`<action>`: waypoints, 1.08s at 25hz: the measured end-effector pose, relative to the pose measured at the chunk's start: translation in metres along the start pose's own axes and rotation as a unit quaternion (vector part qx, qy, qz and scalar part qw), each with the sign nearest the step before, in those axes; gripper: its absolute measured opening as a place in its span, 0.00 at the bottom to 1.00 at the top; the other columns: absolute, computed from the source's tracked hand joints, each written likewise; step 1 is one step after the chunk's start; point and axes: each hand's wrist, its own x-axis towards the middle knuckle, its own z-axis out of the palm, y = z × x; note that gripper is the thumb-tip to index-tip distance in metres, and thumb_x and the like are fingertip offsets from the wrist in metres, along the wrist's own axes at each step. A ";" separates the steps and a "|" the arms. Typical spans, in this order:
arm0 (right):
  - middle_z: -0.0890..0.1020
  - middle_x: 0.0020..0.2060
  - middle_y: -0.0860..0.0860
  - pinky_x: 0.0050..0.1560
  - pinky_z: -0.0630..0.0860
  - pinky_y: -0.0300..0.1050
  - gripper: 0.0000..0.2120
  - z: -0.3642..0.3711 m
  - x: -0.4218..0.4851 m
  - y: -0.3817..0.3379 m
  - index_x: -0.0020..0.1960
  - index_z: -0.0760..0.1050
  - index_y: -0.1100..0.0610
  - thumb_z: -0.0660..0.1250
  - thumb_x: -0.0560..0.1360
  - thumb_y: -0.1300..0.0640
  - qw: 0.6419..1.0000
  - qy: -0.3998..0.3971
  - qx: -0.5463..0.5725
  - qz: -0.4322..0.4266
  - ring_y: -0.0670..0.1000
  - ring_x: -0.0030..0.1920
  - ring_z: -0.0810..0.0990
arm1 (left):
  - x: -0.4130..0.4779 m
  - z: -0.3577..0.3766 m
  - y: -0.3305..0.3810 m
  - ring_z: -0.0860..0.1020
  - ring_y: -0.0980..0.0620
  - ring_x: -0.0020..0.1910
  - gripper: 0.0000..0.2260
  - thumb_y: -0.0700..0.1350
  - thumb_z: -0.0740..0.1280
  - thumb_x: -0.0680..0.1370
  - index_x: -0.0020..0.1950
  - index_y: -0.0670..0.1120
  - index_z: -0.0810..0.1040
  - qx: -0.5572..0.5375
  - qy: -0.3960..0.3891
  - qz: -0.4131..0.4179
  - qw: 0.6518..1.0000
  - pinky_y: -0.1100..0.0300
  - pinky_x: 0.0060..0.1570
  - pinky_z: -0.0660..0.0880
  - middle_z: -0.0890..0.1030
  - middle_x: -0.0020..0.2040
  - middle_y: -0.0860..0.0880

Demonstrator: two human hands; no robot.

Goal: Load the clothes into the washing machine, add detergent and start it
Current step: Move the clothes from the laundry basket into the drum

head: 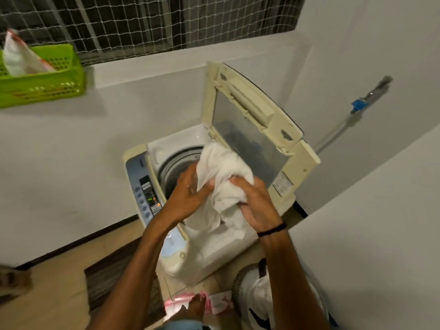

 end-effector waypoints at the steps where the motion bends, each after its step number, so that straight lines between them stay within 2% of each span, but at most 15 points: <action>1: 0.83 0.49 0.61 0.48 0.80 0.47 0.11 0.012 0.013 -0.003 0.58 0.78 0.65 0.64 0.77 0.66 0.999 0.010 0.034 0.007 0.57 0.50 0.81 | 0.003 -0.008 -0.002 0.70 0.59 0.71 0.30 0.65 0.66 0.76 0.76 0.62 0.63 -0.030 -0.012 -0.026 0.999 0.57 0.67 0.68 0.71 0.72 0.59; 2: 0.83 0.50 0.61 0.50 0.80 0.48 0.12 0.021 0.023 -0.004 0.59 0.77 0.66 0.64 0.77 0.65 0.997 0.013 0.069 0.014 0.57 0.50 0.82 | 0.006 -0.015 -0.004 0.71 0.62 0.70 0.29 0.67 0.66 0.75 0.74 0.64 0.65 -0.059 -0.022 -0.044 0.997 0.57 0.67 0.68 0.72 0.71 0.62; 4: 0.82 0.51 0.61 0.53 0.79 0.51 0.13 0.035 0.042 -0.003 0.58 0.78 0.67 0.65 0.75 0.65 0.994 0.005 0.106 0.023 0.57 0.50 0.82 | 0.012 -0.025 -0.005 0.77 0.64 0.62 0.21 0.63 0.68 0.75 0.67 0.62 0.75 -0.096 0.014 -0.055 0.994 0.57 0.64 0.72 0.79 0.63 0.63; 6: 0.83 0.47 0.61 0.57 0.77 0.52 0.12 0.043 0.057 0.003 0.52 0.81 0.66 0.64 0.71 0.66 0.992 -0.015 0.126 0.021 0.58 0.49 0.81 | 0.023 -0.035 -0.007 0.81 0.60 0.57 0.15 0.56 0.71 0.76 0.61 0.57 0.81 -0.135 0.072 -0.037 0.987 0.55 0.60 0.76 0.84 0.57 0.60; 8: 0.82 0.49 0.62 0.60 0.73 0.56 0.14 0.042 0.073 0.013 0.53 0.80 0.68 0.64 0.69 0.67 0.992 -0.010 0.120 0.023 0.61 0.51 0.79 | 0.038 -0.043 -0.012 0.81 0.56 0.58 0.16 0.55 0.72 0.76 0.63 0.53 0.81 -0.112 0.087 -0.033 0.989 0.54 0.61 0.76 0.83 0.58 0.58; 9: 0.81 0.51 0.62 0.60 0.74 0.57 0.16 0.037 0.083 0.020 0.56 0.78 0.68 0.65 0.69 0.66 0.997 0.019 0.074 0.023 0.62 0.53 0.79 | 0.048 -0.044 -0.024 0.80 0.55 0.60 0.18 0.55 0.71 0.77 0.66 0.52 0.78 -0.067 0.068 -0.035 0.995 0.56 0.61 0.75 0.81 0.61 0.58; 11: 0.80 0.59 0.59 0.61 0.76 0.57 0.23 0.024 0.101 0.041 0.65 0.75 0.61 0.68 0.69 0.63 0.987 0.086 -0.130 0.038 0.61 0.59 0.79 | 0.062 -0.040 -0.052 0.75 0.52 0.64 0.27 0.55 0.70 0.77 0.73 0.47 0.70 0.098 0.026 -0.075 0.992 0.60 0.60 0.69 0.76 0.66 0.55; 13: 0.74 0.68 0.57 0.68 0.71 0.57 0.30 0.008 0.104 0.065 0.72 0.68 0.58 0.69 0.70 0.61 0.928 0.153 -0.328 0.087 0.60 0.67 0.73 | 0.065 -0.030 -0.081 0.71 0.45 0.71 0.37 0.56 0.71 0.75 0.78 0.44 0.61 0.186 0.023 -0.135 0.973 0.54 0.66 0.69 0.72 0.73 0.46; 14: 0.74 0.67 0.58 0.69 0.70 0.56 0.28 -0.003 0.103 0.079 0.70 0.70 0.59 0.68 0.71 0.61 0.911 0.170 -0.363 0.099 0.60 0.67 0.73 | 0.062 -0.023 -0.089 0.70 0.42 0.72 0.37 0.56 0.70 0.75 0.79 0.43 0.60 0.176 0.026 -0.174 0.969 0.52 0.68 0.68 0.70 0.74 0.44; 16: 0.82 0.51 0.61 0.58 0.77 0.55 0.13 -0.024 0.096 0.102 0.52 0.81 0.59 0.66 0.69 0.62 0.913 0.188 -0.350 0.099 0.63 0.54 0.78 | 0.054 -0.006 -0.102 0.73 0.42 0.69 0.30 0.51 0.70 0.77 0.76 0.44 0.65 0.132 0.045 -0.219 0.966 0.52 0.67 0.69 0.73 0.71 0.42; 17: 0.81 0.41 0.59 0.50 0.79 0.52 0.07 -0.030 0.091 0.108 0.42 0.82 0.56 0.66 0.68 0.62 0.920 0.194 -0.322 0.106 0.62 0.46 0.79 | 0.050 0.003 -0.107 0.75 0.43 0.67 0.27 0.50 0.71 0.77 0.74 0.44 0.68 0.110 0.054 -0.227 0.966 0.53 0.65 0.71 0.76 0.68 0.42; 18: 0.81 0.36 0.56 0.45 0.79 0.50 0.06 -0.036 0.087 0.111 0.36 0.81 0.55 0.66 0.67 0.62 0.929 0.196 -0.290 0.120 0.59 0.42 0.79 | 0.047 0.011 -0.110 0.77 0.44 0.63 0.24 0.49 0.71 0.77 0.71 0.45 0.71 0.092 0.064 -0.233 0.966 0.53 0.63 0.73 0.78 0.65 0.42; 21: 0.83 0.38 0.55 0.43 0.80 0.49 0.08 -0.053 0.078 0.114 0.36 0.83 0.54 0.67 0.69 0.62 0.946 0.200 -0.218 0.132 0.55 0.39 0.81 | 0.040 0.035 -0.116 0.81 0.45 0.53 0.17 0.46 0.71 0.76 0.65 0.45 0.76 0.063 0.093 -0.225 0.968 0.55 0.56 0.76 0.83 0.55 0.43; 24: 0.84 0.40 0.57 0.42 0.79 0.46 0.07 -0.068 0.063 0.108 0.39 0.83 0.55 0.67 0.72 0.62 0.951 0.210 -0.181 0.135 0.54 0.38 0.81 | 0.033 0.059 -0.111 0.82 0.47 0.47 0.11 0.43 0.70 0.77 0.59 0.44 0.79 0.066 0.093 -0.207 0.972 0.59 0.48 0.74 0.84 0.45 0.46; 27: 0.83 0.39 0.56 0.40 0.78 0.43 0.08 -0.097 0.040 0.106 0.41 0.81 0.57 0.65 0.73 0.66 0.947 0.235 -0.165 0.145 0.52 0.37 0.81 | 0.020 0.092 -0.107 0.82 0.48 0.48 0.07 0.43 0.70 0.78 0.55 0.45 0.82 0.097 0.051 -0.177 0.978 0.56 0.53 0.77 0.85 0.48 0.47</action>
